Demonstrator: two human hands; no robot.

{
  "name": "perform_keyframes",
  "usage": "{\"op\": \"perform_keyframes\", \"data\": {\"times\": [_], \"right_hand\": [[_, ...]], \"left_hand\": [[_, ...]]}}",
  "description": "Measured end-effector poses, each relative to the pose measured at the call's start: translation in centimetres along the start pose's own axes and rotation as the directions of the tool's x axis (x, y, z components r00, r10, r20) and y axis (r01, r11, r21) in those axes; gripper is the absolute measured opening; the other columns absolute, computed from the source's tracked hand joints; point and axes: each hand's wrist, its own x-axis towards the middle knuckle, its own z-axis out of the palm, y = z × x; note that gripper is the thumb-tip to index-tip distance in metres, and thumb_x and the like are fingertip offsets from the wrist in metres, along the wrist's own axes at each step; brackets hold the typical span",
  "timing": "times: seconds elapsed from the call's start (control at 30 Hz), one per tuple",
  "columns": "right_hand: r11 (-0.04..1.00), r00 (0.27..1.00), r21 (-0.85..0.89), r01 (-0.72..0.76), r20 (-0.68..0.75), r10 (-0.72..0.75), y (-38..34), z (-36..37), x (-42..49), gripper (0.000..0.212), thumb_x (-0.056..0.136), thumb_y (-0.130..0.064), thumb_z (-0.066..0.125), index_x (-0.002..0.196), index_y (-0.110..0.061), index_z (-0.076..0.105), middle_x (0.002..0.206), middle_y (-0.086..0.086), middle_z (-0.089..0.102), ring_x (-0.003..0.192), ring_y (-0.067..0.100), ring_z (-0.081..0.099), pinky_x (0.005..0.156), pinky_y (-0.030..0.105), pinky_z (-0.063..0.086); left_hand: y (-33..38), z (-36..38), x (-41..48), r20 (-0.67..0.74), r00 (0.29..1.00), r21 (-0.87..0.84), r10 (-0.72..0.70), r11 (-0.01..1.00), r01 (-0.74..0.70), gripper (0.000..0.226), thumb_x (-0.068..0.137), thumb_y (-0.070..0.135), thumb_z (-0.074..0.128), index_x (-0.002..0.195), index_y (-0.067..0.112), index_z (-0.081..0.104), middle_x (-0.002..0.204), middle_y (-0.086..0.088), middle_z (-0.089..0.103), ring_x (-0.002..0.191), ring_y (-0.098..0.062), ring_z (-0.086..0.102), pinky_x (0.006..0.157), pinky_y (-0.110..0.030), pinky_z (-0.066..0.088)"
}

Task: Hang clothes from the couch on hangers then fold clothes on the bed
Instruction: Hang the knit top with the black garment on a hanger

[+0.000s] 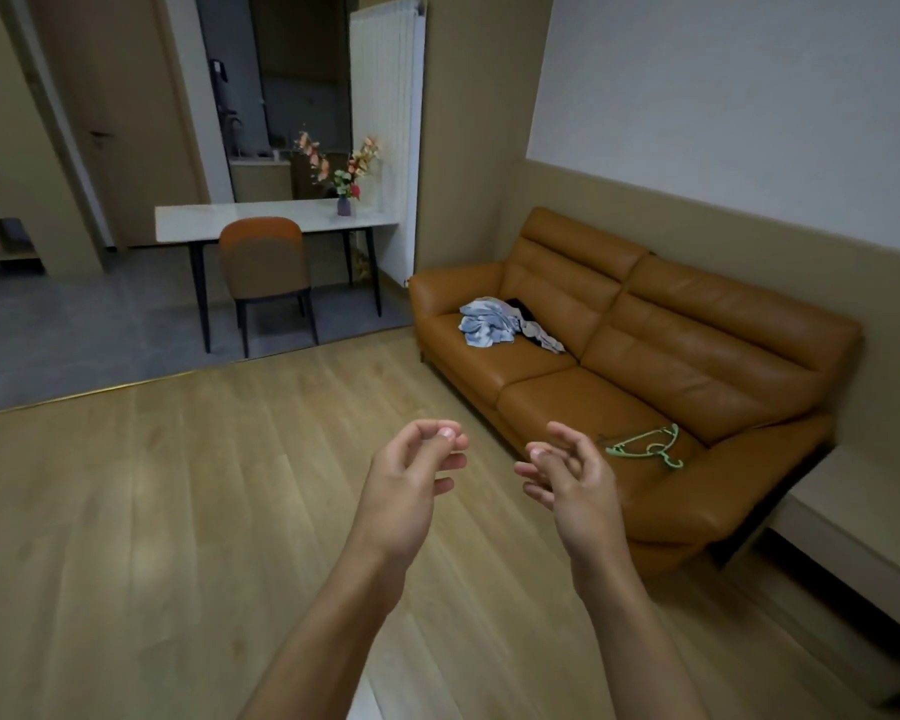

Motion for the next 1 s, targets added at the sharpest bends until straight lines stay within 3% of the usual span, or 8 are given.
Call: {"op": "perform_keyframes", "data": {"times": [0.33,0.53,0.7,1.0], "right_hand": [[0.996,0.989,0.076,-0.052,-0.136,0.062,2.9,3.2,25.1,0.029,0.099,-0.020,0.061,0.128,-0.026,0.058,0.108,0.002,0.072,0.091,0.015,0.074,0.090,0.040,0.058],[0.987,0.988,0.115,-0.117,-0.089,0.127,6.1,4.6,43.3,0.026,0.099,-0.013,0.060,0.121,-0.026,0.059,0.107,0.006,0.072,0.091,0.018,0.074,0.088,0.039,0.057],[0.987,0.990,0.111,-0.119,-0.063,0.126,5.2,5.7,56.8,0.029,0.099,-0.011,0.060,0.126,-0.021,0.059,0.109,0.007,0.072,0.093,0.019,0.074,0.090,0.041,0.057],[0.983,0.980,0.062,-0.171,-0.096,0.176,7.9,7.8,76.1,0.031,0.100,-0.012,0.059,0.130,-0.019,0.058,0.109,0.005,0.072,0.093,0.016,0.074,0.093,0.040,0.058]], "left_hand": [[-3.2,6.8,26.3,0.154,0.985,0.059,-0.079,0.996,0.071,0.022,0.103,0.028,0.051,0.106,0.020,0.072,0.103,0.003,0.076,0.103,-0.015,0.070,0.094,-0.037,0.053],[-4.9,13.1,43.2,0.133,0.987,0.082,-0.088,0.994,0.077,0.019,0.103,0.022,0.053,0.105,0.015,0.071,0.104,-0.004,0.076,0.105,-0.023,0.070,0.089,-0.035,0.050],[-3.8,17.4,55.7,0.126,0.991,0.072,-0.035,0.997,0.027,0.021,0.103,0.024,0.052,0.107,0.015,0.071,0.103,-0.001,0.076,0.103,-0.020,0.070,0.091,-0.037,0.051],[-8.0,22.9,76.7,0.120,0.983,0.015,-0.140,0.990,0.139,0.022,0.104,0.023,0.051,0.108,0.016,0.071,0.107,-0.002,0.076,0.104,-0.020,0.071,0.091,-0.036,0.052]]}}
